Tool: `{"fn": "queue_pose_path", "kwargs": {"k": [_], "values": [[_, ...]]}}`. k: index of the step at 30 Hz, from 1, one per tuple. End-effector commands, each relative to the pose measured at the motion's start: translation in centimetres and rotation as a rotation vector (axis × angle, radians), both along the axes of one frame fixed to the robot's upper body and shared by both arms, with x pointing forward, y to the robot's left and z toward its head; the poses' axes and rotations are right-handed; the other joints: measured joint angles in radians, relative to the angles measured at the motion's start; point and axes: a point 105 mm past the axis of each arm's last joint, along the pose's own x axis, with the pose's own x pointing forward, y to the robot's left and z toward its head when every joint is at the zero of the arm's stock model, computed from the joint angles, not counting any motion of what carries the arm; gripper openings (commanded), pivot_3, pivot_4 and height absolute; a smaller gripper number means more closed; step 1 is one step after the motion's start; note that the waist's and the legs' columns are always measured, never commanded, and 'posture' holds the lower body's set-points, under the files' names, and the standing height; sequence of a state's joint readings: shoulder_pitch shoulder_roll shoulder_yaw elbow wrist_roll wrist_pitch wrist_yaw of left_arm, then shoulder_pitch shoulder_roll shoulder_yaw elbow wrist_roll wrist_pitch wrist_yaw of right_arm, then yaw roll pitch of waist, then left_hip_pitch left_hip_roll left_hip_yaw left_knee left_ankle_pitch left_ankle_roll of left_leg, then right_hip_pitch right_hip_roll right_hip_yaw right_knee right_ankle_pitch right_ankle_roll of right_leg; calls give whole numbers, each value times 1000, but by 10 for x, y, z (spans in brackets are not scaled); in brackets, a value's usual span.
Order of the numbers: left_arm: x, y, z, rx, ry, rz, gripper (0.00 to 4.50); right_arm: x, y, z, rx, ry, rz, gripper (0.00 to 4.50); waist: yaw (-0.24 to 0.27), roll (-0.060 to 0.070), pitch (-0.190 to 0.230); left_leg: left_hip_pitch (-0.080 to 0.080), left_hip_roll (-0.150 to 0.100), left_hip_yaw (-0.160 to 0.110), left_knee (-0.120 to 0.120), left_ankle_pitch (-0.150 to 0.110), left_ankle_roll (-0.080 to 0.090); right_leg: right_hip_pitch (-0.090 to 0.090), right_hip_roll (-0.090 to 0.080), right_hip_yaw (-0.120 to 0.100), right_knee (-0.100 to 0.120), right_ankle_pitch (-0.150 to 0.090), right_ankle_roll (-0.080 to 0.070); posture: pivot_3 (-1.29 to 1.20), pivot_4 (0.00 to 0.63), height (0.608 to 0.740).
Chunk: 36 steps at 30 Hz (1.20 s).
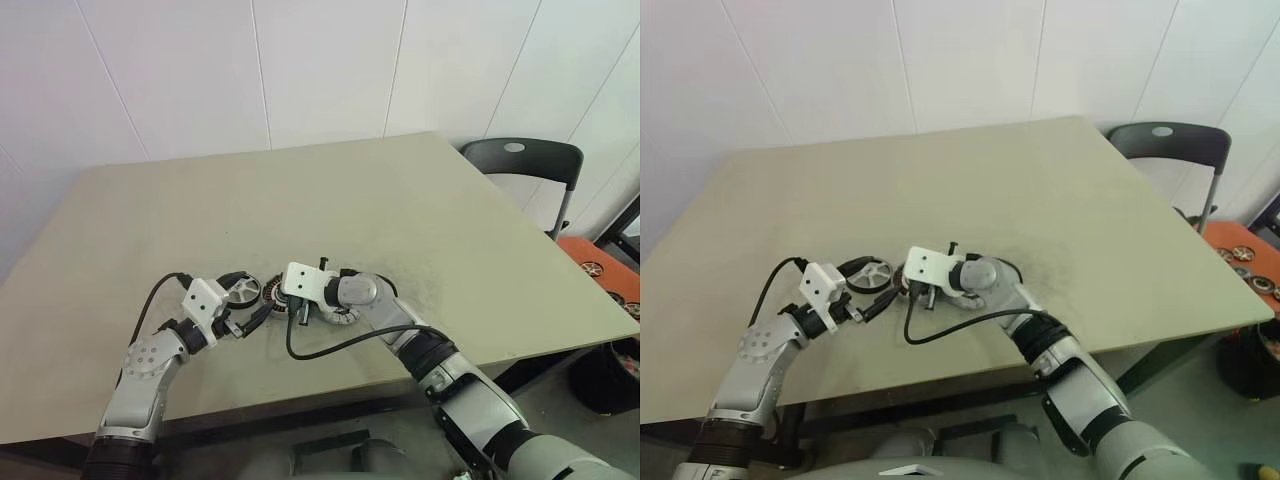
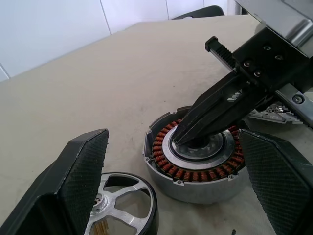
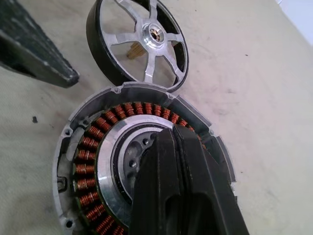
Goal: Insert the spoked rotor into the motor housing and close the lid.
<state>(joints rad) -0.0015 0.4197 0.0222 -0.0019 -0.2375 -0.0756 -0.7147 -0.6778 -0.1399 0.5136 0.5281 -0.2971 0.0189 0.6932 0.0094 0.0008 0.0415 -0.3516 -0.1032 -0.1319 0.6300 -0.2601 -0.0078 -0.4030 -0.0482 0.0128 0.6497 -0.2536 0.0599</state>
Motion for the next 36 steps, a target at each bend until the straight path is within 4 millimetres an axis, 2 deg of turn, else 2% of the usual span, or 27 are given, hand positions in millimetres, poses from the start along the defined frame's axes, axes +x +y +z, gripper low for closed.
{"fn": "queue_pose_path", "kwargs": {"k": [1,7,13,19,25,28,31,36], "values": [[1,-1,11,-2,-52,-2,4500,1,-14,-18,-128,22,-4,25,1,0,0,1,0,0,0,0,0,0,0,0,0,0,0,0,0,740],[2,-1,11,-1,-53,-3,4500,11,-28,-14,-165,8,-38,25,5,0,0,5,0,0,0,0,0,7,0,0,-1,-3,-1,0,0,740],[2,-2,12,-2,-55,-7,4500,5,-48,-26,-261,79,-12,25,12,1,0,11,-1,-1,0,-1,0,12,-1,0,-4,-5,1,0,0,740],[2,-3,12,-3,-55,-7,4500,4,-71,-31,-351,99,-17,25,44,1,0,11,-1,-2,0,-1,-1,12,-2,0,-5,-5,1,0,0,740],[2,-4,11,-3,-54,-11,4500,9,-82,-27,-382,70,-45,25,60,0,0,11,-1,-2,0,-2,-3,14,-2,0,-6,-6,1,0,0,740],[2,-4,11,-4,-52,-14,4500,21,-85,-20,-389,-7,-87,25,59,1,0,11,-2,-2,0,-2,-3,14,-2,0,-7,-6,1,0,0,740],[2,-5,11,-5,-52,-17,4500,30,-85,-13,-383,-67,-117,25,59,1,0,11,-2,-2,0,-2,-3,14,-2,0,-7,-6,1,0,0,740],[2,-6,11,-6,-52,-20,4500,33,-78,-7,-342,-102,-119,25,58,1,0,11,-1,-2,0,-2,-3,15,-2,0,-7,-6,1,0,0,740]]}}
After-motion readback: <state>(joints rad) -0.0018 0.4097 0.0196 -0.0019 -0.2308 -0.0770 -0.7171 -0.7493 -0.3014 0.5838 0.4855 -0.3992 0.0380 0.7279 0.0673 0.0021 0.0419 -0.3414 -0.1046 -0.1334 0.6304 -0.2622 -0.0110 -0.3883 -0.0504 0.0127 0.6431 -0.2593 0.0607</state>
